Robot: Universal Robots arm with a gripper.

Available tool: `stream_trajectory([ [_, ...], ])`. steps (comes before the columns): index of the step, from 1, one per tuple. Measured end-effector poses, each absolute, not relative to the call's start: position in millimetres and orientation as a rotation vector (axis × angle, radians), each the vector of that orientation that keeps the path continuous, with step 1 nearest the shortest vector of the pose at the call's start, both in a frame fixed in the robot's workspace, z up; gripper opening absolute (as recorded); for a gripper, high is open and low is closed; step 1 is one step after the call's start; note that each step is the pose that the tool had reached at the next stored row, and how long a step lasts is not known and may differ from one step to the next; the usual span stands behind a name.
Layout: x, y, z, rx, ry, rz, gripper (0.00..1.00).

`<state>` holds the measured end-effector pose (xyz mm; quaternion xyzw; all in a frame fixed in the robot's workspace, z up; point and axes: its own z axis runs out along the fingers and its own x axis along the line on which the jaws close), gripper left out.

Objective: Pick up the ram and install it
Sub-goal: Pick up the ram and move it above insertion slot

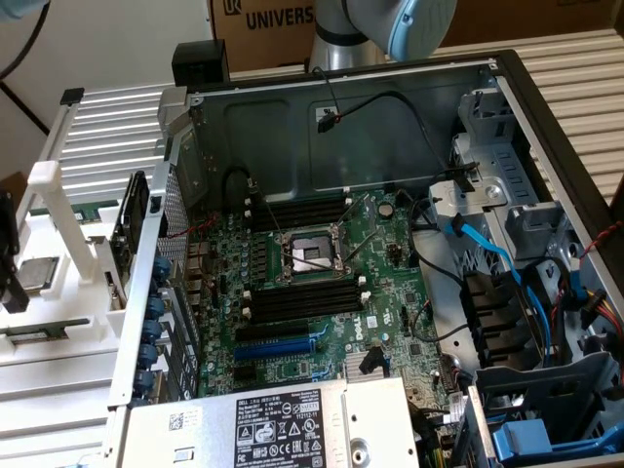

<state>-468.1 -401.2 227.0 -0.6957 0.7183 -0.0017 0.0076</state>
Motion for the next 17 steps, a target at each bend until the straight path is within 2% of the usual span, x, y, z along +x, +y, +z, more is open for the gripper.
stream_trajectory([
  [4, -461.4, -403.6, 224.7, -2.168, 2.239, -0.022, 0.10],
  [10, -461.4, -403.7, 224.8, -2.169, 2.240, -0.019, 0.10],
  [11, -461.4, -404.2, 224.4, -2.170, 2.240, -0.018, 0.11],
  [12, -461.4, -404.2, 224.4, -2.170, 2.240, -0.018, 0.17],
  [13, -461.4, -404.3, 224.3, -2.170, 2.240, -0.018, 0.17],
  [14, -461.4, -404.3, 224.3, -2.170, 2.240, -0.018, 0.24],
  [17, -459.7, -404.4, 221.8, -2.170, 2.241, -0.019, 0.24],
])
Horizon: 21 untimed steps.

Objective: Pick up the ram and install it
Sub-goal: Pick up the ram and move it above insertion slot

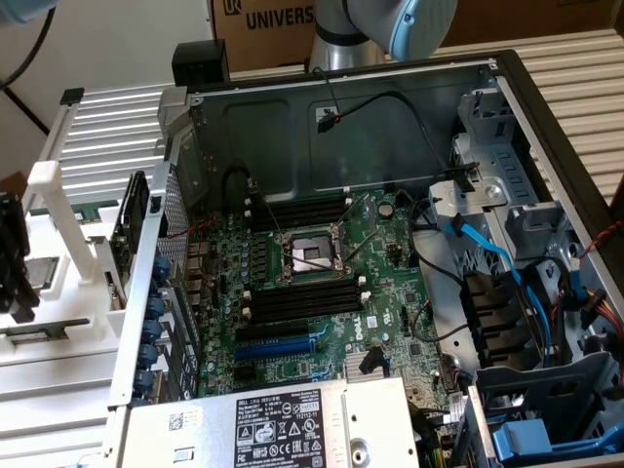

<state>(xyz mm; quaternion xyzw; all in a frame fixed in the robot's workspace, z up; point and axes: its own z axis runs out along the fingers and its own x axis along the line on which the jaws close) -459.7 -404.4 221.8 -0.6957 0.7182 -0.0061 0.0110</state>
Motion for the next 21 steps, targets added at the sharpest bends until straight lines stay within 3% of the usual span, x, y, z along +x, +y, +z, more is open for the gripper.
stream_trajectory([
  [21, -441.1, -408.7, 202.7, -2.194, 2.231, -0.005, 0.24],
])
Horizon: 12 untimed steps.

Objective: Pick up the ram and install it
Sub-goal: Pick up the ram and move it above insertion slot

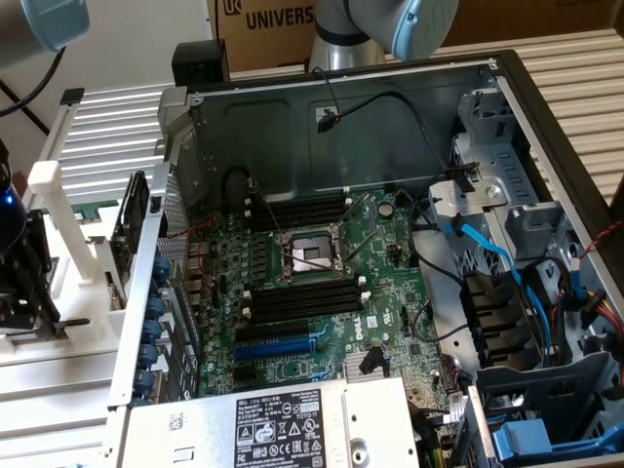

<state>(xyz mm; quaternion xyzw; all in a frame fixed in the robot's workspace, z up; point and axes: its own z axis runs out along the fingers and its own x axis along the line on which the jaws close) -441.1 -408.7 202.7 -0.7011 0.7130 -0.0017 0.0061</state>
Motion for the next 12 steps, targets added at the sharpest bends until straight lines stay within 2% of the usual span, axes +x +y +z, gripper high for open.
stream_trajectory([
  [3, -441.1, -408.7, 202.7, -2.193, 2.230, -0.004, 0.24],
  [4, -441.1, -408.6, 202.7, -2.193, 2.230, -0.002, 0.15],
  [6, -441.1, -408.6, 202.7, -2.192, 2.229, -0.001, 0.15],
  [7, -441.1, -408.6, 202.7, -2.192, 2.229, 0.000, 0.12],
  [12, -441.5, -408.8, 203.0, -2.191, 2.228, 0.000, 0.12],
])
